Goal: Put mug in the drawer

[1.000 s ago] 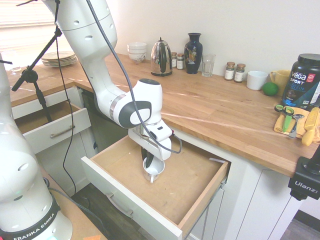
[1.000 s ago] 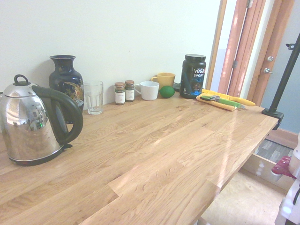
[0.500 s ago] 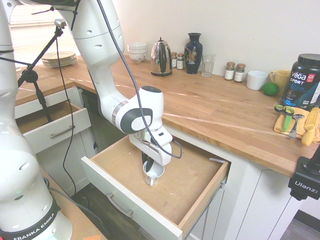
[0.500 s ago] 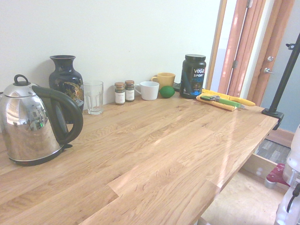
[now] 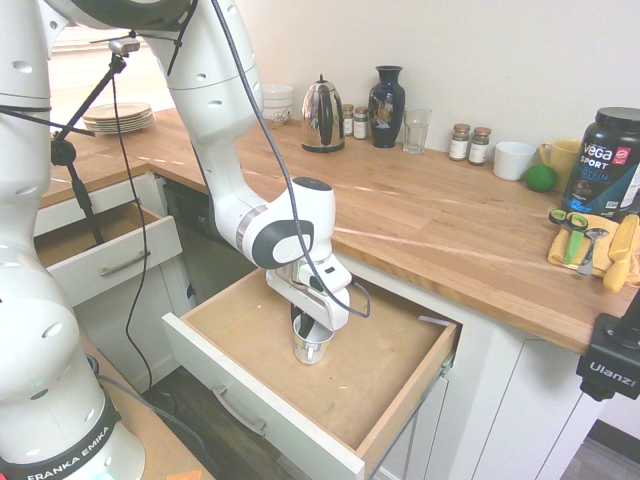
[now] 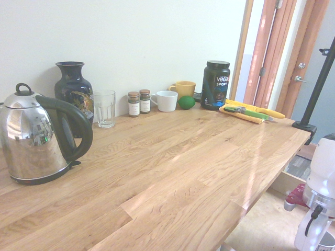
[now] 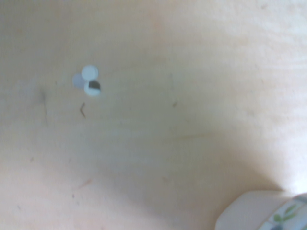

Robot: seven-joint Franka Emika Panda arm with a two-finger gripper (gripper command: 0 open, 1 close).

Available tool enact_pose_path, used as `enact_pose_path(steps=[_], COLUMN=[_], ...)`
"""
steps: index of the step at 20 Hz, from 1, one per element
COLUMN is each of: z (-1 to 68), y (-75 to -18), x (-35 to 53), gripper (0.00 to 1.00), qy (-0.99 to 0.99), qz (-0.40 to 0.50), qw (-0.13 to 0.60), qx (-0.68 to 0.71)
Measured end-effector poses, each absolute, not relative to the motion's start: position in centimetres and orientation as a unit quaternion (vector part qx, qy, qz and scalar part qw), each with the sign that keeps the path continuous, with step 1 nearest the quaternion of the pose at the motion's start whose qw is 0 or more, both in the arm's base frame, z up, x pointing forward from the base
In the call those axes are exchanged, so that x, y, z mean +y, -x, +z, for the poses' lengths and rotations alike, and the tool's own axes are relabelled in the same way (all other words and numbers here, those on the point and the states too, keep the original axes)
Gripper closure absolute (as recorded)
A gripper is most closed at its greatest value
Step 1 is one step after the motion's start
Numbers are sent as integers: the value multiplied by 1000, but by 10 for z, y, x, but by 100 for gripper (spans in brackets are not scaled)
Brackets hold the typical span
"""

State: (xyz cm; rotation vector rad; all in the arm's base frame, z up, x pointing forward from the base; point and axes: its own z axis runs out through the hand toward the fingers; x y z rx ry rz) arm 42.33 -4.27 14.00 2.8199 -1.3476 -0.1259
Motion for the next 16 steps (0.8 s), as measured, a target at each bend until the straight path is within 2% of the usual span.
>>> enact_pose_path(steps=[3,4,16], z=[141,142,146], y=[-428,-430,-441], x=[-43,-44,-44], gripper=[100,0,0], qy=[-901,-901,-902], qz=[-38,-38,-40], qw=[7,6,8], qx=[-431,-431,-430])
